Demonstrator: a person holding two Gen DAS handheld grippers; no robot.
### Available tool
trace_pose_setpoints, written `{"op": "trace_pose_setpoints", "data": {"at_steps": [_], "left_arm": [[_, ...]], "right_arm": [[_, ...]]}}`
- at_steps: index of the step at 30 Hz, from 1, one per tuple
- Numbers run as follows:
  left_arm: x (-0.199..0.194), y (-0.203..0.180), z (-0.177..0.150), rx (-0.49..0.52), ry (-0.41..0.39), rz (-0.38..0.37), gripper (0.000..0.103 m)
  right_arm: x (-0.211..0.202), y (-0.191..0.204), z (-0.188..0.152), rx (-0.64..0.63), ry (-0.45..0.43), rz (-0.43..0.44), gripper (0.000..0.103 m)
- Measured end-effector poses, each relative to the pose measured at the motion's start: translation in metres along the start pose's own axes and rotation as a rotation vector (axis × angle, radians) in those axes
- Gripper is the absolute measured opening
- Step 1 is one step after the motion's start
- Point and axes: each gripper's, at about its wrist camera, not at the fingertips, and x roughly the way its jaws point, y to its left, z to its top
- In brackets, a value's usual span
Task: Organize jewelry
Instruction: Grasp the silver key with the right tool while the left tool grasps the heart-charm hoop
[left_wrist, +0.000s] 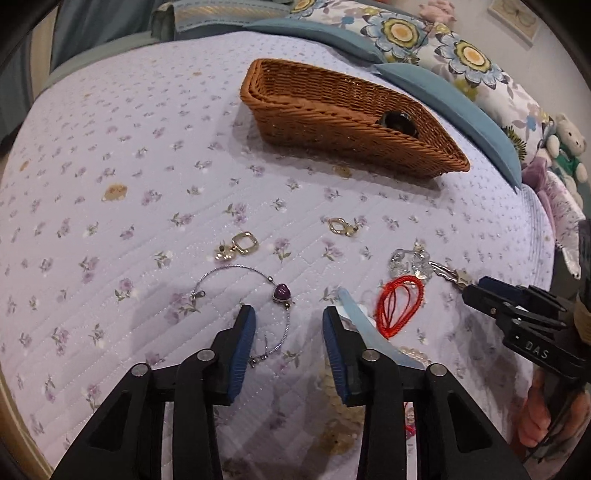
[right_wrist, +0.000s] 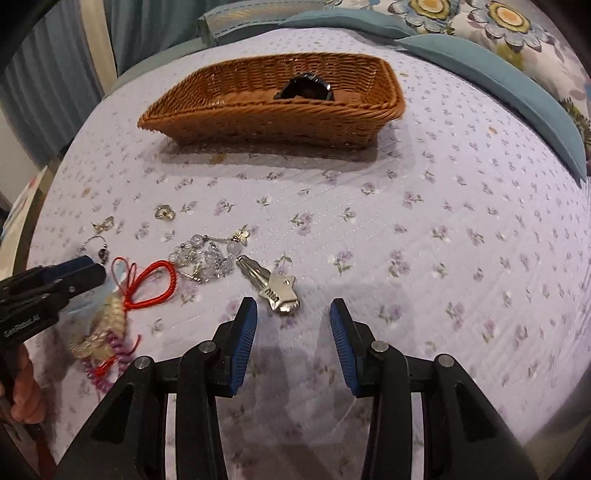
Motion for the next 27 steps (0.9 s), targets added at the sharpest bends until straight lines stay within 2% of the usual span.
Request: {"op": "trace_pose_setpoints", "data": {"at_steps": [7,11,12,15,16,21,27], "left_arm": [[0.009,0.001,0.005,-0.014,-0.024,0.005,0.035],[0.013,-0.005,0.006,0.019,-0.031,0.053,0.024],[0.013,-0.005,0.006,0.021,-0.032,0.054,0.022],[0.012,0.0,0.006,0.009,-0.033,0.05,0.01],[0.012,0.002,0.006,0.002,-0.033,0.042,0.01],[0.007,0.003,0.003,0.004,-0.042,0.036,0.01],[-0.007,0.008,-0.002,-0.014,-0.071,0.003,0.01]], "right_arm": [[0.013,0.006,0.008,-0.042,-0.007,-0.004,0.044],[0.015,0.008,0.01,-0.047,-0.01,0.011,0.046],[0.015,0.009,0.01,-0.051,-0.011,0.014,0.045],[0.014,0.013,0.01,-0.07,-0.016,0.035,0.031],[0.013,0.014,0.01,-0.076,-0.018,0.046,0.027],[0.011,0.029,0.007,-0.117,-0.02,0.083,0.026],[-0.007,0.042,-0.002,-0.169,-0.071,0.117,0.026]]}}
